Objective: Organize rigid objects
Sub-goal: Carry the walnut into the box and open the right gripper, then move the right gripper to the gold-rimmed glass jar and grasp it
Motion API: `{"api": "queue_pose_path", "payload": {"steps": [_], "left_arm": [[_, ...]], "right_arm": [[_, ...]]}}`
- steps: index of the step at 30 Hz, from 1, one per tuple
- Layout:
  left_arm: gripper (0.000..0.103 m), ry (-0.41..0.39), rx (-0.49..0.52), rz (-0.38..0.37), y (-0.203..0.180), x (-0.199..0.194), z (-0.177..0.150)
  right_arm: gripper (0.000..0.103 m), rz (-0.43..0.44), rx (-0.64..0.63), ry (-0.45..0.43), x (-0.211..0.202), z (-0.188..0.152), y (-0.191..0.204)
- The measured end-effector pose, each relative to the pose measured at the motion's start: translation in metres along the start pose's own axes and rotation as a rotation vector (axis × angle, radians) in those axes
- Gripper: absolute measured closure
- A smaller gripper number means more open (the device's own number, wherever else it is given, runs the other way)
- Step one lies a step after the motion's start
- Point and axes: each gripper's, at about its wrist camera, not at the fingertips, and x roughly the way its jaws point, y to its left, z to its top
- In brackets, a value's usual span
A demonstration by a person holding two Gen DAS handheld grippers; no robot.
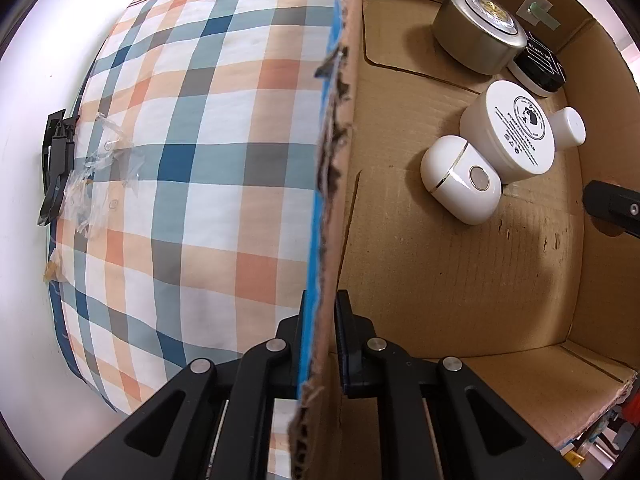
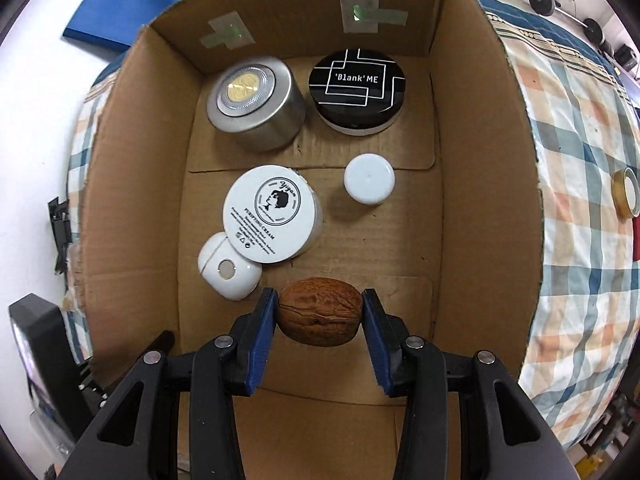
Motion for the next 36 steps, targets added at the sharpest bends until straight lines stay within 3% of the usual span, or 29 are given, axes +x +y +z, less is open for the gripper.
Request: {"api": "queue_pose_path", "payload": {"steps": [15,18,19,21,24,36], "left_arm": [[0.096,-0.003,0.015,-0.001,-0.004,0.000,0.001],[0.096,-0.003,0.017,-0.001,-0.004,0.000,0.001],[0.096,-0.004,0.016,-0.003,-0.004,0.000,0.001],[0.096,-0.005,0.018,-0.001,-0.005,0.000,0.001],[0.096,-0.004,0.019,0.001,-0.004,0.000,0.001],[0.096,-0.002,0.020,-0.003,-0.002,0.000,0.002]], "right_arm": [[0.057,-0.029,0.028,0.018,0.013,0.003,-0.002],[0.046,-0.013,0.038,0.038,0.016,0.004,-0.005],[0.032,-0.011,0.040,0.039,0.016,0.004,-0.007],[0.025,0.010,0.033,0.044,0.017,0.004,-0.006],[0.002,-0.023,0.016,0.036,0.014,0.003,-0.002],[0.000,-0.023,0.005,-0.016,-0.013,0.003,0.001]]}}
